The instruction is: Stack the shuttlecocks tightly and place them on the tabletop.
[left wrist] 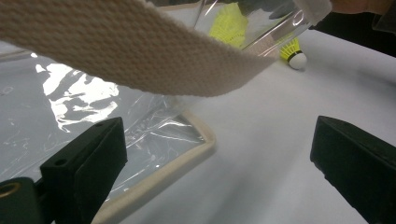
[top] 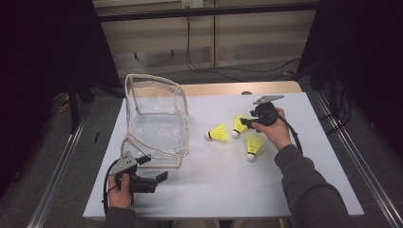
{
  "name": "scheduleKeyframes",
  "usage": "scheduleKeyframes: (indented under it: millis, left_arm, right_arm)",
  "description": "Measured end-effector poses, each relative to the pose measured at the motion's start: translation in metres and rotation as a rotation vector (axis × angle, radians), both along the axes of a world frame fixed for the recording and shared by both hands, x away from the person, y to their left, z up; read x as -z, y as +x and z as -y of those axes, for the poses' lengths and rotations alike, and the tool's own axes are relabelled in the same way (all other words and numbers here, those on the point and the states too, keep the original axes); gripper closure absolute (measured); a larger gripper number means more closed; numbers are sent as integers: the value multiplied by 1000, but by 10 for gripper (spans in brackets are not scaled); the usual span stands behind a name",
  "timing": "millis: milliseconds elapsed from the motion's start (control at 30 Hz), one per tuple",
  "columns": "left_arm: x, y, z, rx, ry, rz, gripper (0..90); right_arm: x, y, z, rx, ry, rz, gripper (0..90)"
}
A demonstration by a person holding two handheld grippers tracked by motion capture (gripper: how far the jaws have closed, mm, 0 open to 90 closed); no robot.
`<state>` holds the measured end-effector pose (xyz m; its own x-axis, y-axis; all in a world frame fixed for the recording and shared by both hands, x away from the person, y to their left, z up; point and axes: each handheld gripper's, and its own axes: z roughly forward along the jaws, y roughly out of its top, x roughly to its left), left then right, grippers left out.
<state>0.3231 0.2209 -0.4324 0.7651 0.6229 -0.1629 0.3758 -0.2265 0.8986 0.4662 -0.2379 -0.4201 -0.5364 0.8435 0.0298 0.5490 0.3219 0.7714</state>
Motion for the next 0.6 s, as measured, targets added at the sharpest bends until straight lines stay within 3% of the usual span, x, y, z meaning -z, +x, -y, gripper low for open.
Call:
scheduleKeyframes:
  millis: [267, 600]
  left_arm:
    - [0, 0, 0, 0, 1, 1, 36]
    - [0, 0, 0, -3, 1, 1, 37]
  right_arm:
    - [4, 0, -3, -26, -4, -27, 482]
    - [3, -2, -2, -62, -5, -63, 668]
